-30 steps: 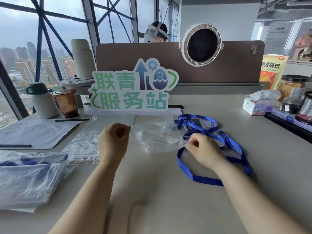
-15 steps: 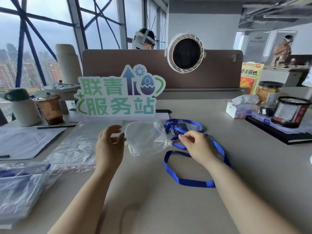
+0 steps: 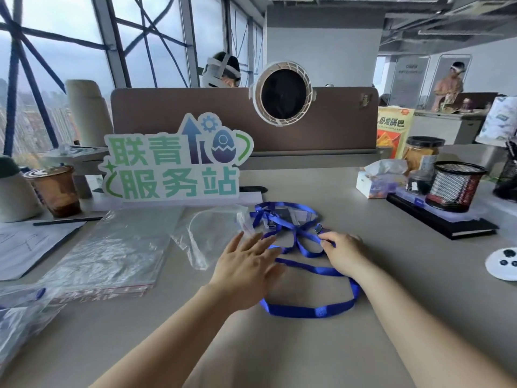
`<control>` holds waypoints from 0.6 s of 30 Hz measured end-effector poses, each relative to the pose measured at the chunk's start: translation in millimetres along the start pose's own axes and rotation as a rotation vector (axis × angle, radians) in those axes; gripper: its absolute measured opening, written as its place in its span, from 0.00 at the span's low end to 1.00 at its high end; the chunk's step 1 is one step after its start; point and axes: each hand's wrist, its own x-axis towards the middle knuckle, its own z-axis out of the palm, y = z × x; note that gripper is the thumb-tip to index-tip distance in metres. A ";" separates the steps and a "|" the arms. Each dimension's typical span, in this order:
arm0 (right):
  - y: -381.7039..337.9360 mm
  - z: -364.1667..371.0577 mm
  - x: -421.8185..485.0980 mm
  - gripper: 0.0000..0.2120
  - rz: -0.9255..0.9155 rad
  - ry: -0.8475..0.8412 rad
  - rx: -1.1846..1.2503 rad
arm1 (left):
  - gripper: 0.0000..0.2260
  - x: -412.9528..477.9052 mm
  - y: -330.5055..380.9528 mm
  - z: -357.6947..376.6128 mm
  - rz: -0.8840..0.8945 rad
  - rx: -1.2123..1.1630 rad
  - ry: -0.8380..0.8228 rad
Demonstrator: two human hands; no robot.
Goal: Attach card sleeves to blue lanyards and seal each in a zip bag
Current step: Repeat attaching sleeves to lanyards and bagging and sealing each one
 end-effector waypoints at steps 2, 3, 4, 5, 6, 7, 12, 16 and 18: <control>0.5 1.9 2.8 0.11 0.009 0.025 -0.055 | 0.23 7.8 -3.9 1.6 -0.088 0.020 -0.079; 0.2 1.9 3.8 0.13 0.017 0.040 -0.090 | 0.24 10.7 -6.1 2.5 -0.128 0.021 -0.083; -0.1 1.2 4.3 0.15 0.025 0.063 -0.108 | 0.24 12.9 -8.2 3.2 -0.165 0.030 -0.063; 0.1 0.4 4.9 0.16 0.028 0.094 -0.101 | 0.23 15.3 -8.7 3.6 -0.192 0.054 -0.021; 0.2 -0.5 5.3 0.16 0.030 0.131 -0.065 | 0.22 18.5 -7.6 4.0 -0.204 0.085 0.031; 0.0 -1.1 5.6 0.15 0.030 0.170 -0.002 | 0.21 23.8 -5.1 4.7 -0.202 0.096 0.074; -2.2 2.0 6.3 0.06 -0.019 0.282 0.278 | 0.23 64.8 15.6 18.1 -0.175 -0.087 -0.080; 1.8 3.3 8.2 0.03 -0.039 0.303 0.329 | 0.27 80.1 23.3 33.4 -0.146 -0.155 -0.214; 1.7 1.6 9.2 0.02 -0.048 0.316 0.344 | 0.26 80.8 30.6 35.2 -0.037 -0.197 -0.191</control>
